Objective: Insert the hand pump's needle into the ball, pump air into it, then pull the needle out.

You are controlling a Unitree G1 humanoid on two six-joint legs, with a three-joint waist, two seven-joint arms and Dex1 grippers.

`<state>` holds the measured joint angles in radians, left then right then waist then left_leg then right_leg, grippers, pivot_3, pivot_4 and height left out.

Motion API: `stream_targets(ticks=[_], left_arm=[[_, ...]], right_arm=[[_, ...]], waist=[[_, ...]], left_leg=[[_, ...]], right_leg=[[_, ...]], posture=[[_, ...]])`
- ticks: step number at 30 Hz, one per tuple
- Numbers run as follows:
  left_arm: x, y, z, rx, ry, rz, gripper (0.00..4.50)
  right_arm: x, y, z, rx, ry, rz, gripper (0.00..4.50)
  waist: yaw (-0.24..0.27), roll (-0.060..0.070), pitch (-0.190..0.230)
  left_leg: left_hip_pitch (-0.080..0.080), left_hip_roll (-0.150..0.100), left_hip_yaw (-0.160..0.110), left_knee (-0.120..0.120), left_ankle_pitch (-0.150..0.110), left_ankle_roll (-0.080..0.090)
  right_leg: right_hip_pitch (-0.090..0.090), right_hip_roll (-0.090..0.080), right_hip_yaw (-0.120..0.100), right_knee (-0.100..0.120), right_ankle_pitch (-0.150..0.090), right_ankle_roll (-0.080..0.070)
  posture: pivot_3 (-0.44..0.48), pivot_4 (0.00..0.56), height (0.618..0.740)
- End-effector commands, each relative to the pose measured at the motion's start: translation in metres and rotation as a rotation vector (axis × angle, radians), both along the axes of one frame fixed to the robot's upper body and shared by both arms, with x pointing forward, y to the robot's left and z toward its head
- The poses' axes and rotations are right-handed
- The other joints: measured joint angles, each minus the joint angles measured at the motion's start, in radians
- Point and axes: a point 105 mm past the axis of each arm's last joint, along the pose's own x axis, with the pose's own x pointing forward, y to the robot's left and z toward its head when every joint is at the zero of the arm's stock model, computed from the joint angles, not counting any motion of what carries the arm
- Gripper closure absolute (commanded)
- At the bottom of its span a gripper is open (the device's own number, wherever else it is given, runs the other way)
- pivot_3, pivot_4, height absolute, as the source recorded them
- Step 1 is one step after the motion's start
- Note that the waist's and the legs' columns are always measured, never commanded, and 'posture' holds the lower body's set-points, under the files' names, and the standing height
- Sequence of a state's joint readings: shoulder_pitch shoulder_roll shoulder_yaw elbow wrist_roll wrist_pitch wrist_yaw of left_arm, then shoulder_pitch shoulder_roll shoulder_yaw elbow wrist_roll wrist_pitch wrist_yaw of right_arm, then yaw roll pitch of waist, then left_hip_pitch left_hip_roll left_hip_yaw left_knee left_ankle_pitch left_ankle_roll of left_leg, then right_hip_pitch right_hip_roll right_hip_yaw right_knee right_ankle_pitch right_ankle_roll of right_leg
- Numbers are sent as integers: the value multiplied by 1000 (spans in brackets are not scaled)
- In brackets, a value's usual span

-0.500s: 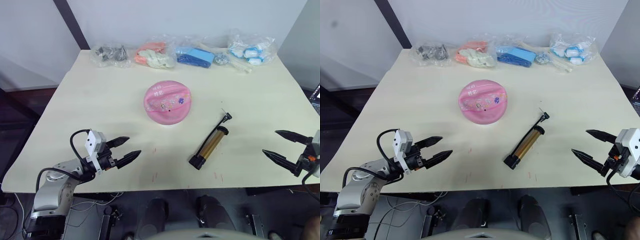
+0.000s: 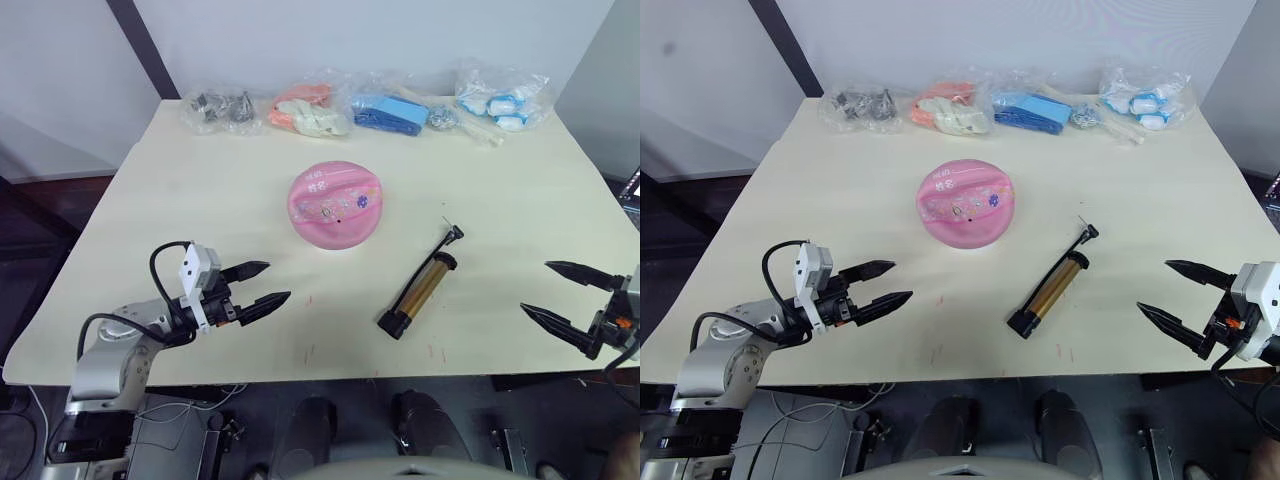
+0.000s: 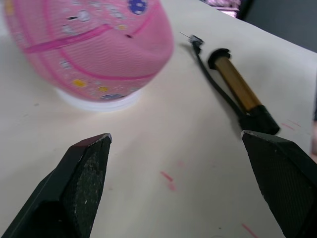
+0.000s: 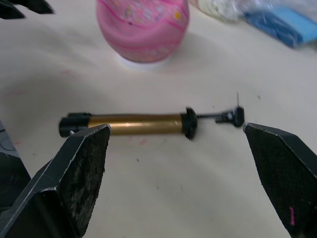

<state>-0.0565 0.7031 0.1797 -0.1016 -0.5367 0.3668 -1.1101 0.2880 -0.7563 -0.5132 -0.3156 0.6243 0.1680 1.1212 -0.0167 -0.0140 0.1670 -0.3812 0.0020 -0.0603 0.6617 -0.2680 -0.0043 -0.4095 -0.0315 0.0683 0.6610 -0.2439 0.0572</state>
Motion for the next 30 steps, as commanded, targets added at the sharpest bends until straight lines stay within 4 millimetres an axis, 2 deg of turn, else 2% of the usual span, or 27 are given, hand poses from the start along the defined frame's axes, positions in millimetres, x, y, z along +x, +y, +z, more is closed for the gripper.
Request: stream_targets(ticks=[1,5,11,20,25,30], left_arm=[[-8,-17,16,51,-31,-148,41],[-12,-28,21,109,-5,-234,41],[-2,-65,27,251,84,-195,41],[7,-115,28,300,257,-137,41],[7,-135,23,329,301,-120,41],[17,-157,17,328,331,-66,41]], right_arm=[[-14,4,26,-35,-78,67,0],[-26,4,38,-48,-75,86,0],[-51,-2,53,-78,-51,49,0],[-78,-4,49,-109,52,-29,0],[-85,0,51,-106,57,-47,0],[-87,1,52,-100,58,-64,0]], waist=[[1,0,0],[2,0,0],[5,0,1],[3,-4,2],[0,-5,3],[5,-5,3]], left_leg=[[0,0,0,0,0,0],[0,0,0,0,0,0],[0,0,-1,0,0,0],[-1,-1,-2,2,0,0],[-1,-1,-2,2,0,0],[-1,-2,-2,3,0,0]], right_leg=[[0,0,0,0,0,0],[0,0,0,0,0,0],[1,0,0,0,0,0],[1,2,0,0,-2,3],[1,2,0,0,-2,4],[1,2,0,0,-2,3]], posture=[[0,150,740],[0,150,740],[0,150,740],[0,150,740],[0,150,740],[0,150,740]])
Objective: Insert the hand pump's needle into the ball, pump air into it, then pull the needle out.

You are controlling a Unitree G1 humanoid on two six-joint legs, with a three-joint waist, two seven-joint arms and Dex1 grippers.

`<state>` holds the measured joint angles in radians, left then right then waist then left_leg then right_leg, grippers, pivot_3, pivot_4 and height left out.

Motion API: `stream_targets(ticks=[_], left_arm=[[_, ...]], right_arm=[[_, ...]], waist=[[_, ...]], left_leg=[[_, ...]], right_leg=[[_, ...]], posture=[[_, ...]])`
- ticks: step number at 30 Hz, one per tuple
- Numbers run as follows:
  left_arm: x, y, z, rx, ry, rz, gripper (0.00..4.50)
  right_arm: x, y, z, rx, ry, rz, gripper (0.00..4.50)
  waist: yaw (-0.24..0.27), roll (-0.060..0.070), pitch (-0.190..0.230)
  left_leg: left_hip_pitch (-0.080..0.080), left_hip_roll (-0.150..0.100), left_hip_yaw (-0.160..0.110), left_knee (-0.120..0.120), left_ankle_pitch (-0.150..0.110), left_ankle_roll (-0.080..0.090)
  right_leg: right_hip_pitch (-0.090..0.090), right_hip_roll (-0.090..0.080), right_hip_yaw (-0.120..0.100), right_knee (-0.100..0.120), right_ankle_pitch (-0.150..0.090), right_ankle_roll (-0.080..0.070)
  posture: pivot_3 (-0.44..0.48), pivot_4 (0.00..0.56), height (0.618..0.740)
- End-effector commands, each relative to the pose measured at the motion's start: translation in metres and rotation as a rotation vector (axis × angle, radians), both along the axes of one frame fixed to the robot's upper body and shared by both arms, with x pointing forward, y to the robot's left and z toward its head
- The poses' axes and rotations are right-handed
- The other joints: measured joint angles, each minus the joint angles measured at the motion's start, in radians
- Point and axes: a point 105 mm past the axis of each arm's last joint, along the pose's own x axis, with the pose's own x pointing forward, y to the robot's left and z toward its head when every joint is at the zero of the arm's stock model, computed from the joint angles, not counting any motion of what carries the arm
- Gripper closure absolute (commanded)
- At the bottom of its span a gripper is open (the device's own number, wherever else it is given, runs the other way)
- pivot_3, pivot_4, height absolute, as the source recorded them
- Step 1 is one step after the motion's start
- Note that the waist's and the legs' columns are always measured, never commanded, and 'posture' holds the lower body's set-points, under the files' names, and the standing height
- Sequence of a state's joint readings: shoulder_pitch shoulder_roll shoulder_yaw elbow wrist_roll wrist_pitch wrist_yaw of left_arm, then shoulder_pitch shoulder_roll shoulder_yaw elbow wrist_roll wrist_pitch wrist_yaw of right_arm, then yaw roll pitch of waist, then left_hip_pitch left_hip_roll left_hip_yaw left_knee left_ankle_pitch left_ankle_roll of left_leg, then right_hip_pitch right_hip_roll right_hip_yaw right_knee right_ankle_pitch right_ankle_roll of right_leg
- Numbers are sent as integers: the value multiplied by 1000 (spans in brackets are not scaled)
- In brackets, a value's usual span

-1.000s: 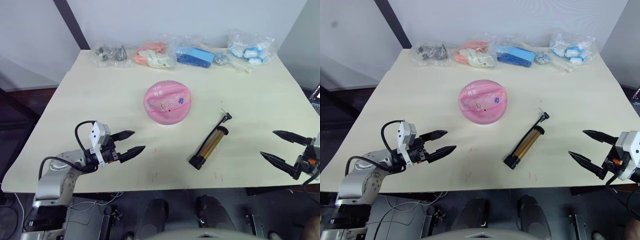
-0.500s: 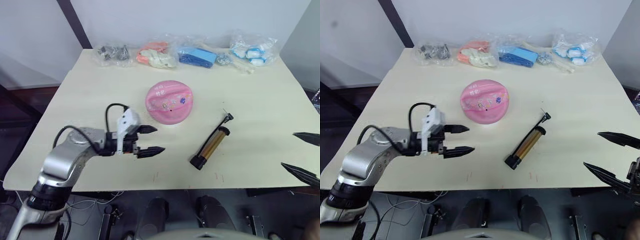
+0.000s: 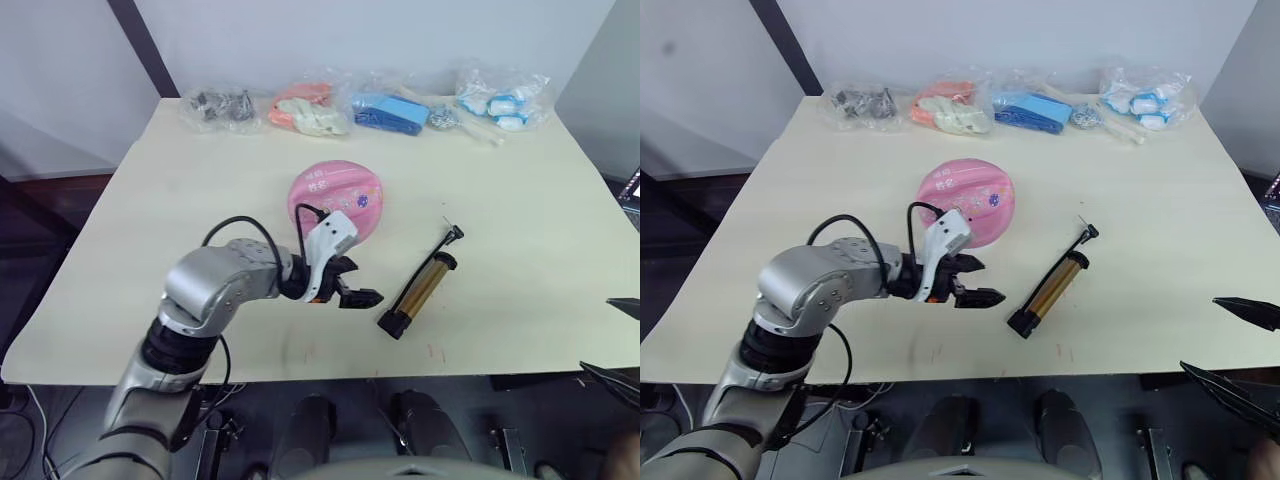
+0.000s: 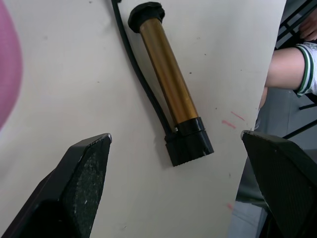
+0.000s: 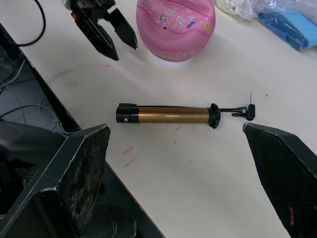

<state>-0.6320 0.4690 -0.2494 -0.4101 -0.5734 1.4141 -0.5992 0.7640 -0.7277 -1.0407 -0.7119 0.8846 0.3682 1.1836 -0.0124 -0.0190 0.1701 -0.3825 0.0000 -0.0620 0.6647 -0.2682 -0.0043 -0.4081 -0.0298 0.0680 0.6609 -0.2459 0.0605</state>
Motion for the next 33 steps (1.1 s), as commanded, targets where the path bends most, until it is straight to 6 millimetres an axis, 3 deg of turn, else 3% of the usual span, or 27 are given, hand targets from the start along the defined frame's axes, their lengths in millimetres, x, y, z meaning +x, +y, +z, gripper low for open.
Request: stream_targets(ticks=[1,5,14,15,17,19,33], left_arm=[[9,-15,-1,14,-9,54,41],[24,-39,-6,4,-2,117,41],[48,-69,-19,44,-47,188,41],[49,-73,-21,44,-52,187,413],[50,-79,-22,34,-56,182,727],[53,-82,-23,28,-60,189,1590],[68,-107,-39,83,-126,186,1590]], right_arm=[[-2,1,8,-11,-29,-19,0],[-5,0,7,-4,-22,-32,0],[-6,-3,2,1,-19,-38,0],[-7,-3,2,2,-20,-39,0],[-6,-3,2,3,-26,-40,0],[-6,-2,1,4,-29,-41,0],[-5,5,-4,22,-59,-63,0]], waist=[[1,0,0],[2,-1,0],[-1,-1,1],[-1,-1,1],[1,-1,1],[2,-2,1],[3,-2,1]], left_leg=[[0,0,0,0,0,0],[0,-1,0,0,0,0],[0,-3,-1,0,0,0],[0,-3,-1,0,0,0],[-1,-3,-1,0,0,0],[-1,-3,-1,0,0,0],[-2,-5,-1,0,0,0]], right_leg=[[0,0,0,0,0,0],[0,-1,0,0,1,-1],[0,-1,0,0,0,0],[0,-1,0,0,0,0],[0,-1,0,0,0,0],[0,-2,0,0,0,0],[0,-4,0,-1,0,2]], posture=[[0,150,740],[0,150,740],[0,150,740],[0,150,740],[0,150,740],[0,150,740],[0,150,740]])
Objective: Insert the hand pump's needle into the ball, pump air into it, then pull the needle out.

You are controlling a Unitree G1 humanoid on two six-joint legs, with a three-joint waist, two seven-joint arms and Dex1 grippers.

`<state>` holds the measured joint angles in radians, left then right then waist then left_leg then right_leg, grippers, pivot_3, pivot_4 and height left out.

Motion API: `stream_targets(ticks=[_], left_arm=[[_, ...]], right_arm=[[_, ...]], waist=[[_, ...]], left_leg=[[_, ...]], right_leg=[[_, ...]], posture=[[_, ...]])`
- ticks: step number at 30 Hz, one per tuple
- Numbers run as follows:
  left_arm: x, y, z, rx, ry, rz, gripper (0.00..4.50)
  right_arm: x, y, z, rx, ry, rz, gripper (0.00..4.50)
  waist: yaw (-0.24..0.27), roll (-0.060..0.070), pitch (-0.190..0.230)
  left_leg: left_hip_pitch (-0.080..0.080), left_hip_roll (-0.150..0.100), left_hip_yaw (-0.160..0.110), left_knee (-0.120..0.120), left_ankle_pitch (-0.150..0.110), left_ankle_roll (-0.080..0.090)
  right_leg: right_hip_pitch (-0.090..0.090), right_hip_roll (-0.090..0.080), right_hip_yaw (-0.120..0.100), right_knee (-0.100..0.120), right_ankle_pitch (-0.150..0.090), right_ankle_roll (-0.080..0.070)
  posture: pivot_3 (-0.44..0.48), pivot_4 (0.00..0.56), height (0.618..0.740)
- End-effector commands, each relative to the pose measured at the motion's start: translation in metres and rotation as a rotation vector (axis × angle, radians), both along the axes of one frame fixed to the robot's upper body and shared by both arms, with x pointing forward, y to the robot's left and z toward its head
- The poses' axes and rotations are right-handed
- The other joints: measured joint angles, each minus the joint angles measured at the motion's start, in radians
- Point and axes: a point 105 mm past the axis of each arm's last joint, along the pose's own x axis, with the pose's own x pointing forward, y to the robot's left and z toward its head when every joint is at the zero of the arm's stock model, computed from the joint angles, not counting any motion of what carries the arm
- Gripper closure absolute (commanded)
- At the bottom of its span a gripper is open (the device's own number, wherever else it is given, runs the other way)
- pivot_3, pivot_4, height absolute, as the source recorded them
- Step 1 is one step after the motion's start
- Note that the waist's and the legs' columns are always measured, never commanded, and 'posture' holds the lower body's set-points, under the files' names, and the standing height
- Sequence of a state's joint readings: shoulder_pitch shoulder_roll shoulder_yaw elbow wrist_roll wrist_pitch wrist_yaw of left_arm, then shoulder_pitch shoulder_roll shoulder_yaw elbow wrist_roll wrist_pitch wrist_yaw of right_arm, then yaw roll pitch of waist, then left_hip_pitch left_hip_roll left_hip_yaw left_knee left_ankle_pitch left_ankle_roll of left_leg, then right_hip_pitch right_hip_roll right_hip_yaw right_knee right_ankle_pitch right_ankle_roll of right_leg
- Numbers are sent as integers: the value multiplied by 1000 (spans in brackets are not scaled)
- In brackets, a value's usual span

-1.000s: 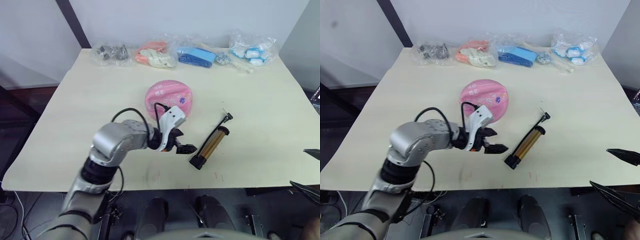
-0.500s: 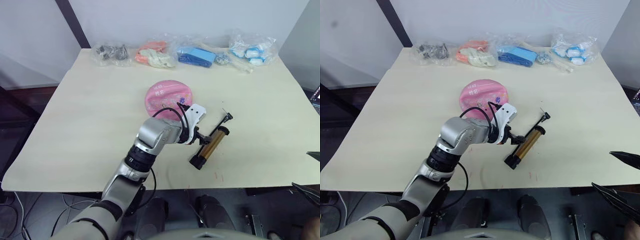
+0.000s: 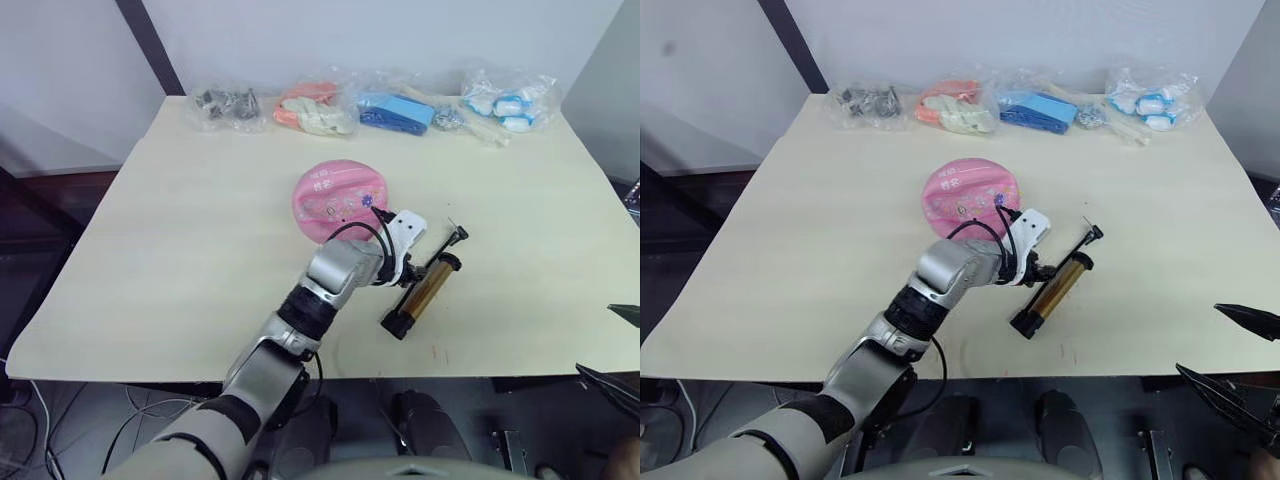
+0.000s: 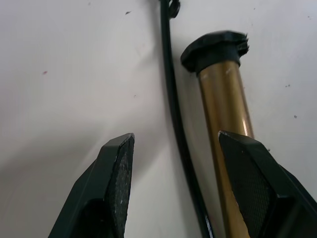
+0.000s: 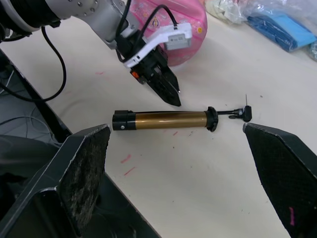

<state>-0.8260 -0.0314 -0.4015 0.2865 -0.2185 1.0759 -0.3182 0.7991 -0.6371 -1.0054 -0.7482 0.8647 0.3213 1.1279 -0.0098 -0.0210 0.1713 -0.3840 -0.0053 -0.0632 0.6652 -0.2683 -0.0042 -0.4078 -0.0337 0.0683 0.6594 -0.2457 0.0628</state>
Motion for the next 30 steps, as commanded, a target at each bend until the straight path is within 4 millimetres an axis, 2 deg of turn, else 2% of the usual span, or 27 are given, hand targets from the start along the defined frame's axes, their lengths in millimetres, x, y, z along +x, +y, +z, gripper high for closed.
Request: stream_targets(ticks=[1,9,18,30], left_arm=[[6,-11,7,8,-63,-5,1590],[10,-26,-1,28,-85,-6,1590],[15,-27,-17,89,-100,0,1590],[15,-39,-21,104,-81,-13,1590]], right_arm=[[0,3,3,-14,-31,5,0],[2,0,-2,7,-45,-20,0],[7,-12,-33,71,-22,-88,0],[3,-17,-45,81,-14,-119,0]], waist=[[0,0,0],[-1,-1,1],[-3,-1,1],[-4,-1,1]], left_leg=[[0,0,0,0,0,0],[0,0,0,0,0,0],[1,0,0,0,0,0],[2,0,0,0,0,0]], right_leg=[[0,0,0,0,0,0],[0,0,0,0,0,1],[0,0,0,0,0,2],[1,0,0,0,0,2]], posture=[[0,150,740],[0,150,740],[0,150,740],[0,150,740]])
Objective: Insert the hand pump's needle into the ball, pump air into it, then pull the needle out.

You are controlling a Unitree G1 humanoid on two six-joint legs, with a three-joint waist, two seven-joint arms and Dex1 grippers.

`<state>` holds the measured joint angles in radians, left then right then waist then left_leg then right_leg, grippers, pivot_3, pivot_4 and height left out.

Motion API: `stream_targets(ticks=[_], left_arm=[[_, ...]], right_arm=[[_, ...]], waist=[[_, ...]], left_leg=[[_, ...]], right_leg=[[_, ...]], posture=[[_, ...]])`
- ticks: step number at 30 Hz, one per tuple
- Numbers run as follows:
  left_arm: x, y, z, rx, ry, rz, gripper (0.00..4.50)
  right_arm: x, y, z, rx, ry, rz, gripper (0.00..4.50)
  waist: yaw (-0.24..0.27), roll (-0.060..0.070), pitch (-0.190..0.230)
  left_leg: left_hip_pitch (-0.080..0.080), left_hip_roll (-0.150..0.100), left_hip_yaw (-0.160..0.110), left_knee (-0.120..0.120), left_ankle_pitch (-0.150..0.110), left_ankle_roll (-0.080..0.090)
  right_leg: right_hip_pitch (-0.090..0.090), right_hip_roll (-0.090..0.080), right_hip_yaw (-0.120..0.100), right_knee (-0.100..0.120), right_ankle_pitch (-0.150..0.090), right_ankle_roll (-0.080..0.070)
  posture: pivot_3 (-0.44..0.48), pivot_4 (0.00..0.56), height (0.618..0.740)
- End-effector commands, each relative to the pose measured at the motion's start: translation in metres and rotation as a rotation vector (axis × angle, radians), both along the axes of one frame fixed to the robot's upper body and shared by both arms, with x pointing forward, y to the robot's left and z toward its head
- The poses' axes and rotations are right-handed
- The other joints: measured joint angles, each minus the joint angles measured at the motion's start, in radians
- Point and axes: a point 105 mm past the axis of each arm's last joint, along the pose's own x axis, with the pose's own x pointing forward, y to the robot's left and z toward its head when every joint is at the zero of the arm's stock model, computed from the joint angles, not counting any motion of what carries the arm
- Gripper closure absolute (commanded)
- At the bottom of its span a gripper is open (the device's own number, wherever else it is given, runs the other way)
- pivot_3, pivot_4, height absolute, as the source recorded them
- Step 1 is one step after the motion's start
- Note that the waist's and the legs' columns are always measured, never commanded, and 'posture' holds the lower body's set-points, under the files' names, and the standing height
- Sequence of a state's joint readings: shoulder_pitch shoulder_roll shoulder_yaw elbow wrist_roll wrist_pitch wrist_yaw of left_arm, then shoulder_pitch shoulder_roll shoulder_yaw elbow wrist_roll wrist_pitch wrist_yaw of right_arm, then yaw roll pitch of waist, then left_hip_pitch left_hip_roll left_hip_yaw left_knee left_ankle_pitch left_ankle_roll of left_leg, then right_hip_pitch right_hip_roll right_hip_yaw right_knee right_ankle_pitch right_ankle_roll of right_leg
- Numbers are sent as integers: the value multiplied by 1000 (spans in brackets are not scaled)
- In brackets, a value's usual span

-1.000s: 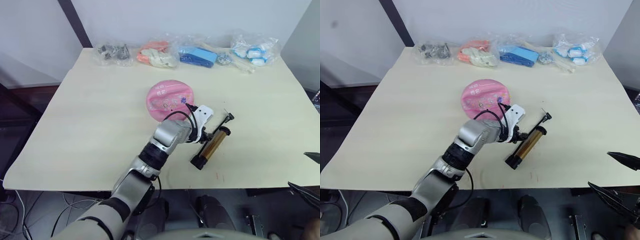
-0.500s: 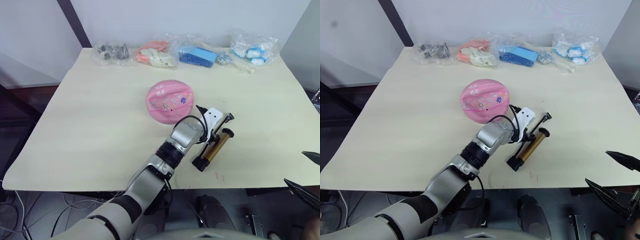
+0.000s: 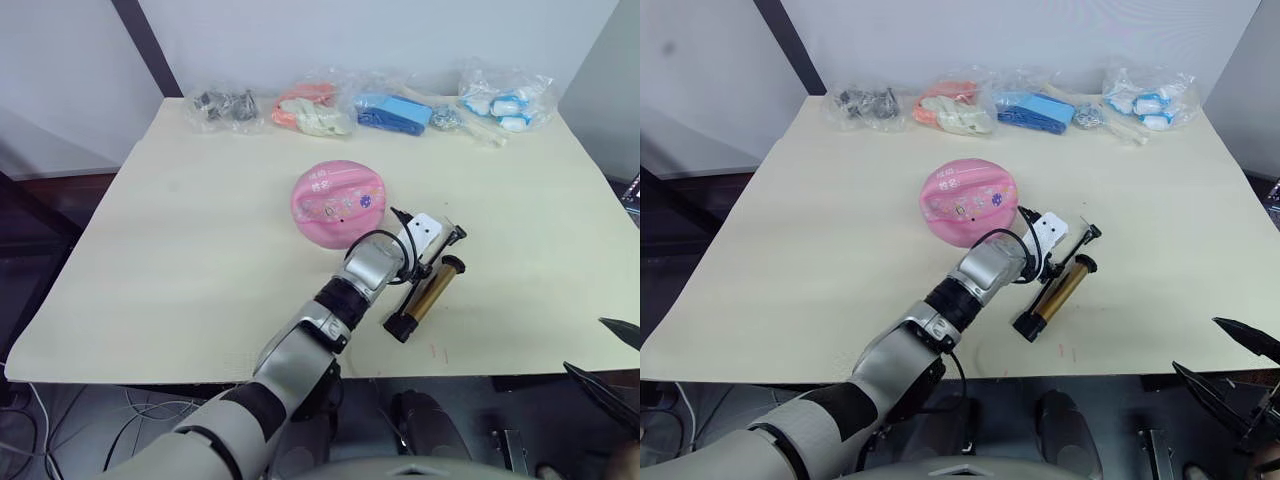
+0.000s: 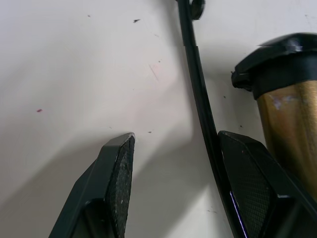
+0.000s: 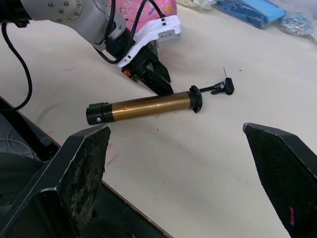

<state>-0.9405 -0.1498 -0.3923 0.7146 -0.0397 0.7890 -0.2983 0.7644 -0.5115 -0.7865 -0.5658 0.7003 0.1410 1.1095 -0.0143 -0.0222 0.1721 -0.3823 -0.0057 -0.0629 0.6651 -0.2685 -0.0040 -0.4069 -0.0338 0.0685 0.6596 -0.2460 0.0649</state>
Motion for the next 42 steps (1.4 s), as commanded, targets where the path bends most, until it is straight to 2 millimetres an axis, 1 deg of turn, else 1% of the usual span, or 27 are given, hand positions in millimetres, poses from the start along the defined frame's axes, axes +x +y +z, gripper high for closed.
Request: stream_targets(ticks=[1,6,11,14,18,19,20,22,29,32,35,40,42], left_arm=[[-11,-27,4,-15,15,-49,1590],[-13,-31,6,-23,32,-63,1590],[-15,-31,2,-15,38,-71,1590],[-16,-31,0,-14,48,-75,2368],[-17,-29,-2,-15,59,-84,3855],[-17,-29,-2,-19,60,-88,4404],[-17,-29,-1,-24,63,-91,4470],[-20,-29,0,-56,90,-120,4470],[-23,-27,11,-141,96,-172,4470],[-26,-27,22,-207,90,-221,4470],[-30,-24,34,-277,71,-273,4470],[-38,-12,49,-370,35,-354,4470],[-42,-6,58,-429,7,-396,4470]], right_arm=[[-2,1,2,-11,-23,2,0],[-4,1,2,-12,-25,-2,0],[-6,1,3,-14,-28,-11,0],[-5,0,3,-15,-29,-13,0],[-5,0,3,-16,-29,-14,0],[-4,0,3,-16,-30,-14,0],[-4,0,3,-16,-30,-13,0],[-4,0,3,-14,-31,-12,0],[-3,-1,2,-11,-26,-11,0],[-2,1,3,-3,-22,-11,0],[1,4,6,11,-24,-12,0],[9,10,14,58,-42,-25,0],[15,13,19,80,-47,-44,0]], waist=[[0,0,0],[0,0,0],[0,0,0],[0,0,0],[0,0,0],[-1,0,0],[-1,0,0],[-1,0,0],[2,2,-1],[2,3,-1],[-1,4,-2],[-1,6,-3],[-1,6,-3]], left_leg=[[0,0,0,0,0,0],[0,0,0,0,0,0],[0,0,0,0,0,0],[0,0,0,0,0,0],[0,0,0,0,0,0],[0,0,0,0,0,0],[0,0,0,0,0,0],[0,0,0,0,0,0],[-1,0,0,0,0,0],[-1,0,0,0,0,0],[0,0,0,0,0,0],[0,0,0,0,0,0],[0,0,0,0,0,0]], right_leg=[[0,0,0,0,0,0],[0,0,0,0,0,0],[0,0,0,0,0,0],[0,0,0,0,0,0],[0,0,0,0,0,0],[0,0,0,0,0,0],[0,0,0,0,0,0],[0,0,0,0,0,0],[0,0,0,0,0,0],[0,0,0,0,0,0],[0,0,0,0,0,0],[0,0,0,1,0,0],[0,0,1,1,0,-1]], posture=[[0,150,740],[0,150,740],[0,150,740],[0,150,740],[0,150,740],[0,150,740],[0,150,740],[0,150,740],[0,150,740],[0,150,740],[0,150,740],[0,150,740],[0,150,740]])
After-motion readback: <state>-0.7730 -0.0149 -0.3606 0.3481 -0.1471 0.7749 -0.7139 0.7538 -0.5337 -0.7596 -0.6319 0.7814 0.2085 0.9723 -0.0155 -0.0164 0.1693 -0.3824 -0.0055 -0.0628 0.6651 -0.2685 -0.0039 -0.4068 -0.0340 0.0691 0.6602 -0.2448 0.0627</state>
